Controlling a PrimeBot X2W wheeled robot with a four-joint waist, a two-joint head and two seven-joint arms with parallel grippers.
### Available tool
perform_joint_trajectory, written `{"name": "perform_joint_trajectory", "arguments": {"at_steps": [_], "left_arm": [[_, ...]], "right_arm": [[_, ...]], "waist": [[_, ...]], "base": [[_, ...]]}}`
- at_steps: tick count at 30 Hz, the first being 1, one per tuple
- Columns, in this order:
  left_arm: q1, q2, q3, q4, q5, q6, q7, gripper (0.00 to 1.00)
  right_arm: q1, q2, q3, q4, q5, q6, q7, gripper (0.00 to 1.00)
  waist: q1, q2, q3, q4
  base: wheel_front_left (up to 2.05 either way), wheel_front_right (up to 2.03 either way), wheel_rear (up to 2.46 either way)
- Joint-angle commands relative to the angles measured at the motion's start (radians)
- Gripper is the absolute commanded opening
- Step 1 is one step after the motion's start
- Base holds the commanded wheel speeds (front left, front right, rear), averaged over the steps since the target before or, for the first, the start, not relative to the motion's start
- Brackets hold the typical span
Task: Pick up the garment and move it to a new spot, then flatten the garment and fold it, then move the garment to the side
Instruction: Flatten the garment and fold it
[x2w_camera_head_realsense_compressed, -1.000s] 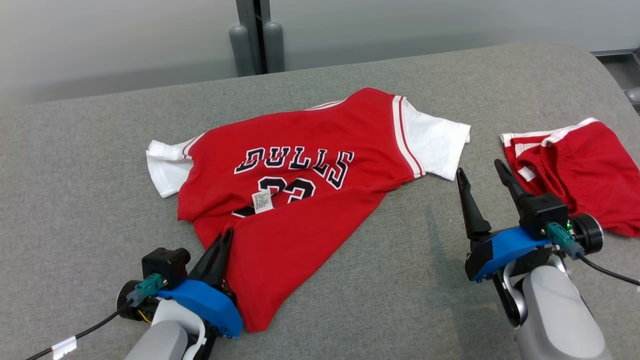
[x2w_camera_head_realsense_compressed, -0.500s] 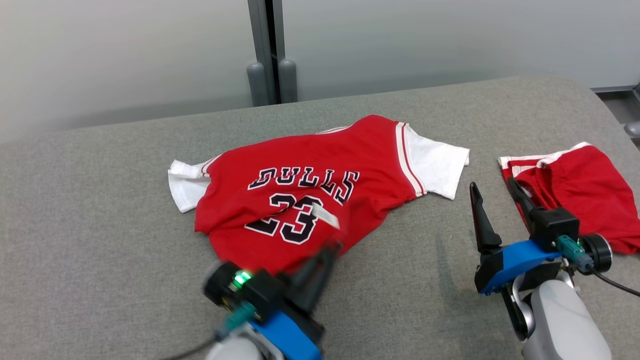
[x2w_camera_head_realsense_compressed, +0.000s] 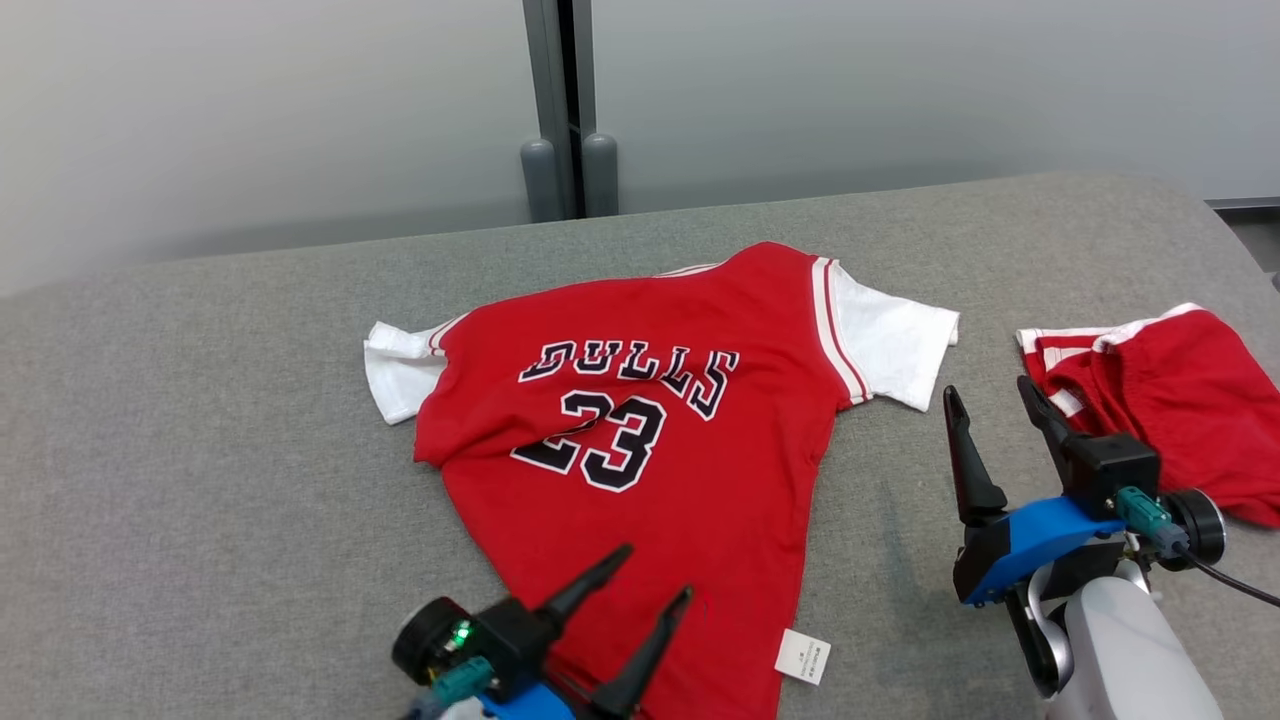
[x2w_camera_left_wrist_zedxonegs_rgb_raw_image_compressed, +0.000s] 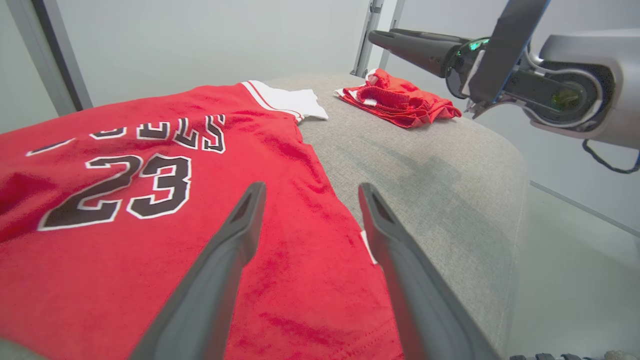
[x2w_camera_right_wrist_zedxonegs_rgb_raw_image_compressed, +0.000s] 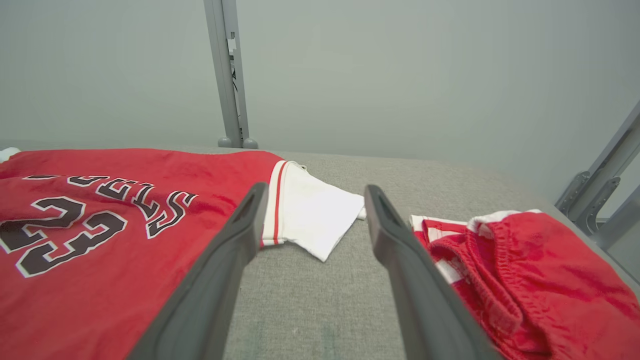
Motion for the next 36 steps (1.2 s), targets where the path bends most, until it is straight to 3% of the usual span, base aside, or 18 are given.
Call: {"name": "perform_joint_trajectory", "arguments": {"at_steps": [1,5,10,17,22,23,24,29,36], "left_arm": [[0.009,0.007,0.034,-0.007,-0.004,0.001,-0.003,1.00],[0.041,-0.007,0.192,0.046,0.017,0.023,-0.002,1.00],[0.047,-0.043,0.295,0.182,0.037,0.030,-0.003,1.00],[0.029,-0.092,0.352,0.328,0.031,0.008,-0.002,1.00],[-0.002,-0.120,0.335,0.436,0.012,0.000,0.002,0.98],[-0.009,-0.124,0.326,0.453,0.005,-0.002,0.005,0.42],[-0.015,-0.129,0.314,0.462,-0.001,-0.003,0.006,0.00],[-0.048,-0.104,0.260,0.454,-0.045,-0.002,0.006,0.00],[-0.107,-0.006,0.368,0.415,-0.035,0.008,-0.001,0.00]], "right_arm": [[0.006,-0.002,0.000,0.000,0.007,0.000,-0.005,1.00],[0.001,-0.002,0.007,-0.001,0.015,0.000,-0.005,1.00],[-0.011,-0.002,0.024,-0.009,0.021,0.000,-0.005,1.00],[-0.021,-0.002,0.033,-0.018,0.016,0.000,-0.005,1.00],[-0.026,-0.002,0.033,-0.025,0.016,0.000,-0.005,1.00],[-0.025,-0.002,0.032,-0.026,0.016,0.000,-0.005,1.00],[-0.024,-0.002,0.031,-0.027,0.015,0.000,-0.005,1.00],[-0.016,-0.002,0.020,-0.026,0.013,0.000,-0.005,1.00],[-0.002,-0.002,0.009,-0.023,0.024,0.000,-0.005,1.00]], "waist": [[0.0000,0.0000,0.002,0.005],[0.0000,0.0000,0.007,0.011],[0.0000,0.0000,0.023,0.004],[0.0000,0.0000,0.052,-0.012],[0.0000,0.0000,0.070,-0.024],[0.0000,0.0000,0.073,-0.024],[0.0000,0.0000,0.074,-0.025],[0.0000,0.0000,0.078,-0.020],[0.0000,0.0000,0.076,0.012]], "base": [[0.00,0.00,0.00],[0.00,0.00,0.00],[0.00,0.00,0.00],[0.00,0.00,0.00],[0.00,0.00,0.00],[0.00,0.00,0.00],[0.00,0.00,0.00],[0.00,0.00,0.00],[0.00,0.00,0.00]]}}
